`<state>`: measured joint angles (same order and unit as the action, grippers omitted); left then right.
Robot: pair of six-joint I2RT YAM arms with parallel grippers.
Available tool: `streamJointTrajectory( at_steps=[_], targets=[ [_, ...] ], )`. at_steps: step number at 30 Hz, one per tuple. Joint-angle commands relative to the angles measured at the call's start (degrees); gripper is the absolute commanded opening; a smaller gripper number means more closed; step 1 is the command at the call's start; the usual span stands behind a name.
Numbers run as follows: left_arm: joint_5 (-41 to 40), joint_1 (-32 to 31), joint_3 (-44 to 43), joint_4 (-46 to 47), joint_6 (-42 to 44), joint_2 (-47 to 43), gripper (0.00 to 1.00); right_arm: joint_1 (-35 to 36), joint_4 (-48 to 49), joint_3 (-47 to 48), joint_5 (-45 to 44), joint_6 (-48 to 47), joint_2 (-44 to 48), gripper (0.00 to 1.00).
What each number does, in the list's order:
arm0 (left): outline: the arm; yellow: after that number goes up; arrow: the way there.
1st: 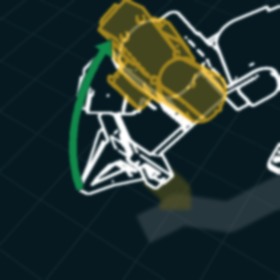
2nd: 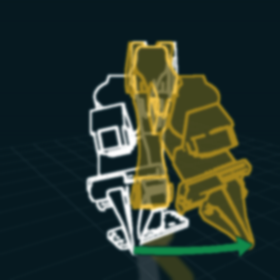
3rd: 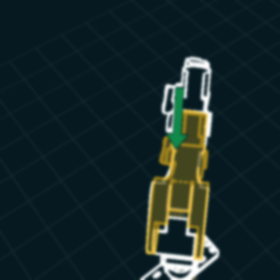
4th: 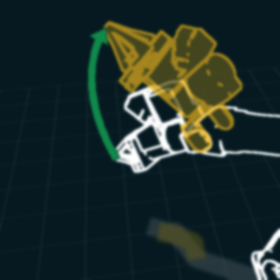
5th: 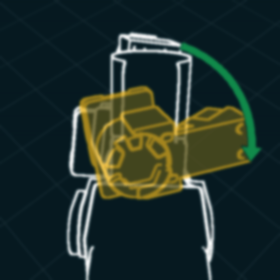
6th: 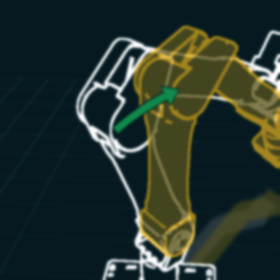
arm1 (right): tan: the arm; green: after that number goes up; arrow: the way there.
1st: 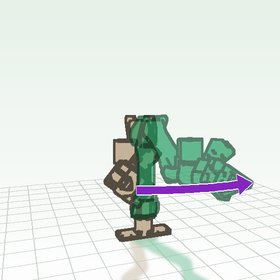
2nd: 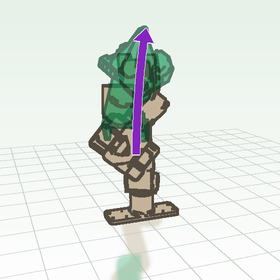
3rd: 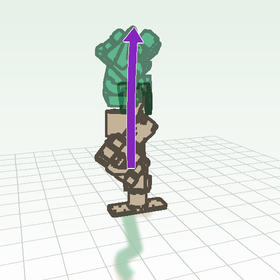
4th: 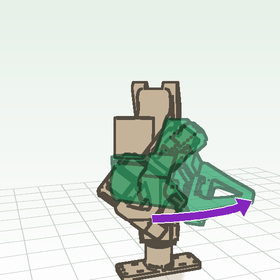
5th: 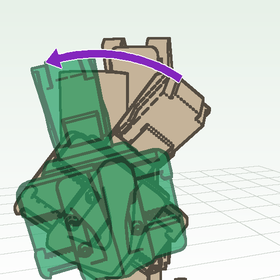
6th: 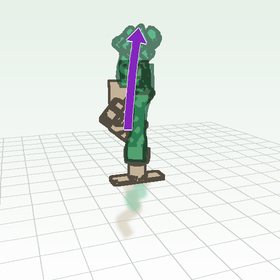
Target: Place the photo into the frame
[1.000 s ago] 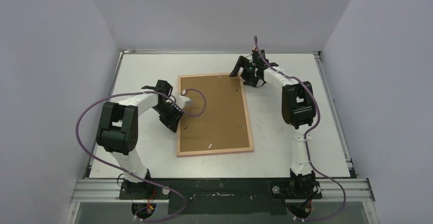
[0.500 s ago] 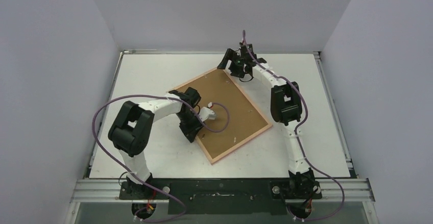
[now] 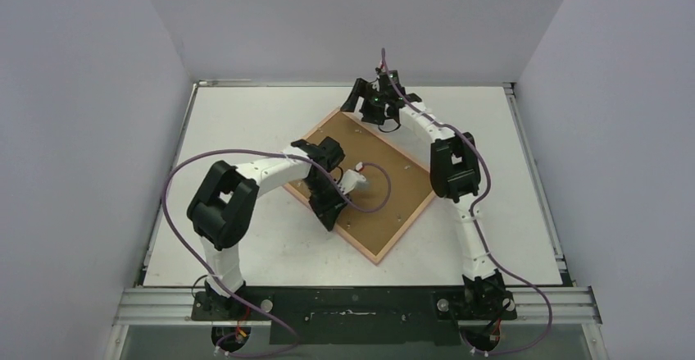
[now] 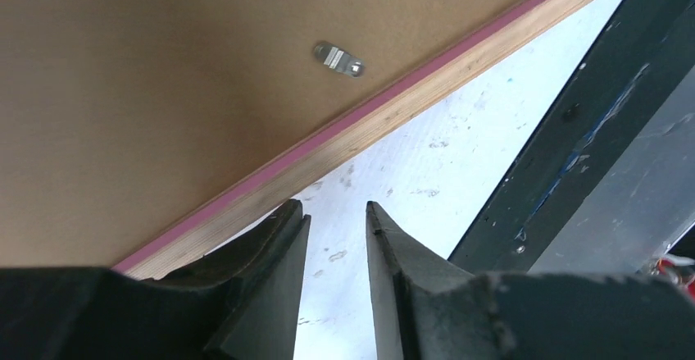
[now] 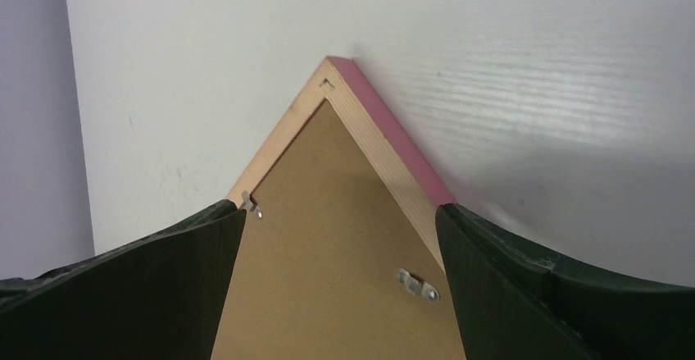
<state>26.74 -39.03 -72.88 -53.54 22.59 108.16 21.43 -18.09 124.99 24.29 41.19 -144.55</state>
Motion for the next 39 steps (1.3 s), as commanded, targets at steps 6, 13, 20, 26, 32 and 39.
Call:
streamJointTrajectory(
  at_steps=[6,13,20,26,32,39],
  targets=[
    [10.8,22.1,-19.9,-11.0,2.7,-7.3,0.37,-5.0,-4.0,-15.1,-11.4,-4.1,27.3,0.90],
    [5.2,37.4,-34.9,-6.5,-5.9,8.4,0.37,-7.4,-4.3,-46.3,-21.7,-0.8,54.0,0.90],
    [6.5,40.9,-44.9,-4.8,-12.3,21.7,0.35,-11.8,-8.0,-72.8,-18.3,3.9,77.7,0.90],
    [7.4,41.1,-46.3,-1.1,-15.1,25.0,0.35,-15.0,-8.1,-83.7,-13.4,4.9,83.9,0.90],
    [10.3,41.4,-45.0,2.0,-17.1,26.5,0.34,-15.8,0.9,-90.7,-7.8,8.2,80.1,0.90],
    [10.4,40.9,-38.3,4.2,-16.5,25.3,0.30,-15.9,10.6,-92.0,-4.8,9.5,71.8,0.90]
  ],
)
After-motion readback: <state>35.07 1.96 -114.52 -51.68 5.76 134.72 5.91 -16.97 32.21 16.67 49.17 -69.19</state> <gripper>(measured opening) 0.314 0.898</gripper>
